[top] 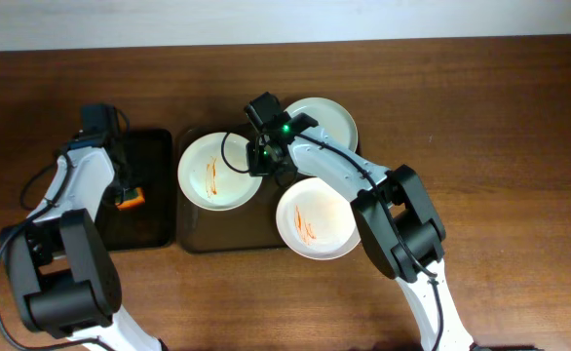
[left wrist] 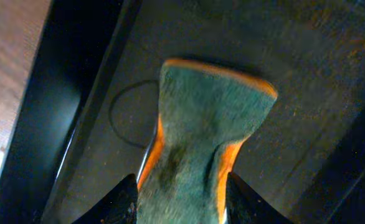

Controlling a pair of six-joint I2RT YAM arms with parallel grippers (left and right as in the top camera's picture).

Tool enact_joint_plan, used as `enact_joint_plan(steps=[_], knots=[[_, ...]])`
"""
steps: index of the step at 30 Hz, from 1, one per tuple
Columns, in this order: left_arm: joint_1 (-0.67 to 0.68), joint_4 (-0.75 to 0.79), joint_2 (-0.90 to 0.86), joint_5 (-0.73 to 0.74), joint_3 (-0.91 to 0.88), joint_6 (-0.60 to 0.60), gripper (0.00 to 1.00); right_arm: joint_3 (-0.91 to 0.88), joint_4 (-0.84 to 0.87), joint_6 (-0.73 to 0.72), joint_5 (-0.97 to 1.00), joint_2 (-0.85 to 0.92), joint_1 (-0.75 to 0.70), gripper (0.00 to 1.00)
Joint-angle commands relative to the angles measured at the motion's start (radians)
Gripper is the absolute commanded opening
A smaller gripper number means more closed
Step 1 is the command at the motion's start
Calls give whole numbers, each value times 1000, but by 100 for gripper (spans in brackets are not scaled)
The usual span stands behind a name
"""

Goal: Clean dirty plates on tray and stack at the side
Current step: 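Lower the left gripper and grasp the green-orange sponge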

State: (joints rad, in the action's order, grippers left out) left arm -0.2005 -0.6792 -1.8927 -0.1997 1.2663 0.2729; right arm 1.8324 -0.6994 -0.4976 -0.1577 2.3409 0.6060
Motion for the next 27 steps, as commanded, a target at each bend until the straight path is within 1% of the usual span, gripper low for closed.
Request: enact_joint_plan(steps=[1, 3, 7, 8, 10, 11, 14, 17, 18, 19, 23, 25, 27], knots=[[-3, 34, -11, -7, -43, -16, 47, -7, -20, 15, 35, 43, 10, 4], [-3, 66, -11, -7, -56, -16, 48, -7, -20, 15, 35, 42, 10, 4], [-3, 90, -24, -6, -58, -16, 44, -7, -20, 19, 35, 42, 10, 4], [-3, 93, -29, -6, -58, -16, 39, -7, -20, 19, 35, 43, 10, 4], [-3, 92, -37, -7, -58, -16, 24, -7, -20, 19, 35, 43, 10, 4], [-3, 92, -40, -6, -58, -16, 20, -7, -20, 19, 35, 42, 10, 4], [-3, 92, -56, -6, -58, -16, 23, -7, -23, 19, 35, 43, 10, 4], [-3, 92, -87, -6, -58, -16, 23, -7, -24, 19, 35, 42, 10, 4], [-3, 92, -93, -6, -58, -16, 14, -7, -26, 19, 35, 42, 10, 4], [-3, 93, -95, -7, -58, -16, 1, -7, -26, 18, 35, 43, 10, 4], [-2, 90, -95, 17, -53, -19, 0, -7, -27, 18, 30, 42, 10, 4], [-2, 58, -88, 50, -27, -45, 0, -7, -27, 18, 30, 42, 10, 4], [-2, -13, -67, 108, 45, -106, 0, -7, -27, 19, 15, 42, 10, 4]])
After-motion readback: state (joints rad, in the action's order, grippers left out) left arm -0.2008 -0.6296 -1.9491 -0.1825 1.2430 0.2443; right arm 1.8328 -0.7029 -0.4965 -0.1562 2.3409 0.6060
